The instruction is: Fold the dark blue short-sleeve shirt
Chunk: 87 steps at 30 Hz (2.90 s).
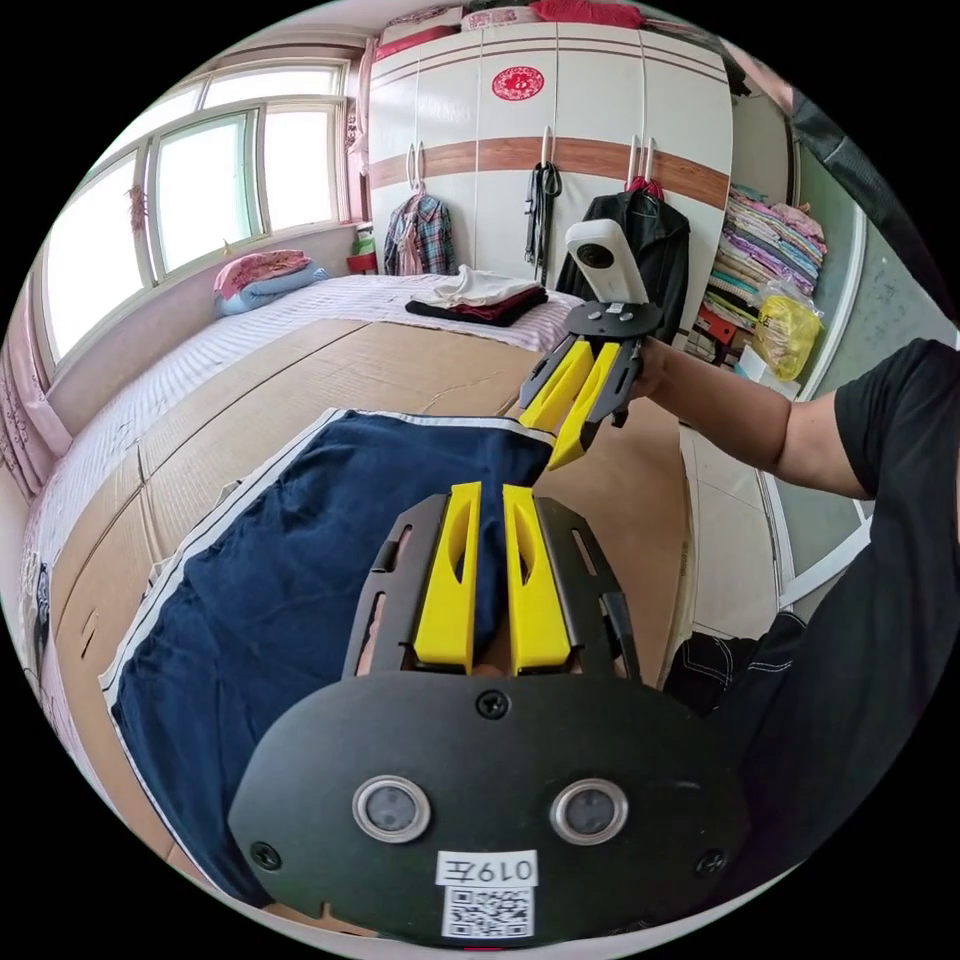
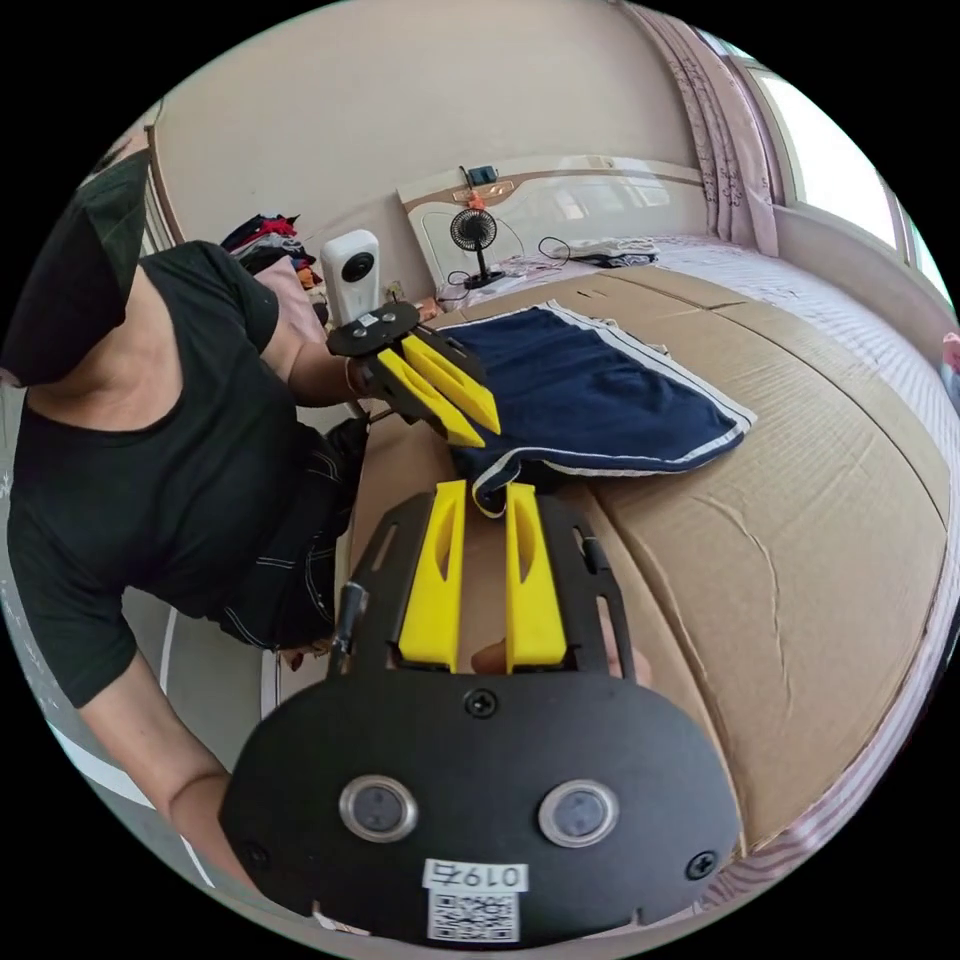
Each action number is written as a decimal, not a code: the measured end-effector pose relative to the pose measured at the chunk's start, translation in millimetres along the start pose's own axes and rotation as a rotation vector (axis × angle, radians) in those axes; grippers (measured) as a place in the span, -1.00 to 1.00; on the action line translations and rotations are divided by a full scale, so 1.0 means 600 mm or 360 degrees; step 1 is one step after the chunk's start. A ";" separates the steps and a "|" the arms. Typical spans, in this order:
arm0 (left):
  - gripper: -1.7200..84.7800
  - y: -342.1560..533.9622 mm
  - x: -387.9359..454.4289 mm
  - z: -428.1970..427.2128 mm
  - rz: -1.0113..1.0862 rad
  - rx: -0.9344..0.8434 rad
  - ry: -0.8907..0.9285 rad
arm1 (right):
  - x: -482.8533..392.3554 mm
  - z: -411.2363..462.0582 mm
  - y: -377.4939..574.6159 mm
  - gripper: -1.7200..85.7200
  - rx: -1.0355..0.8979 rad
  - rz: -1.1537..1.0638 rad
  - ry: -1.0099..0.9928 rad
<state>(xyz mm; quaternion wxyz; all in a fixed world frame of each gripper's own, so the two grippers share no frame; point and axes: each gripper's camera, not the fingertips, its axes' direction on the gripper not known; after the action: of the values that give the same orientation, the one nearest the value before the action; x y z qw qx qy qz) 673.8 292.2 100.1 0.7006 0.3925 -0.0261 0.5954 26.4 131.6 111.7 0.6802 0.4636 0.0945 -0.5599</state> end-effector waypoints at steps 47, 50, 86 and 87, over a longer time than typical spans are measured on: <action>-0.94 -0.010 -0.012 0.149 -0.0130 -0.0199 -0.0072 | 0.233 0.387 -0.026 -0.91 -0.0568 0.0534 -0.0682; -0.94 -0.009 0.014 0.136 -0.0068 -0.0098 -0.0062 | 0.231 0.378 -0.013 -0.84 -0.0486 0.0590 -0.0671; -0.93 -0.023 0.019 0.339 0.0088 -0.0284 -0.0042 | 0.186 0.414 0.116 -0.92 -0.0225 0.1045 -0.0700; -0.93 -0.023 0.015 0.342 0.0085 -0.0282 -0.0037 | 0.183 0.411 0.119 -0.92 -0.0209 0.1043 -0.0700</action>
<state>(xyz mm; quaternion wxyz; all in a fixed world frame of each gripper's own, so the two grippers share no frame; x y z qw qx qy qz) 776.7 180.3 239.2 0.7161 0.3350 -0.0971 0.6046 29.4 -128.1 214.5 0.8549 0.2939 -0.1709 -0.3919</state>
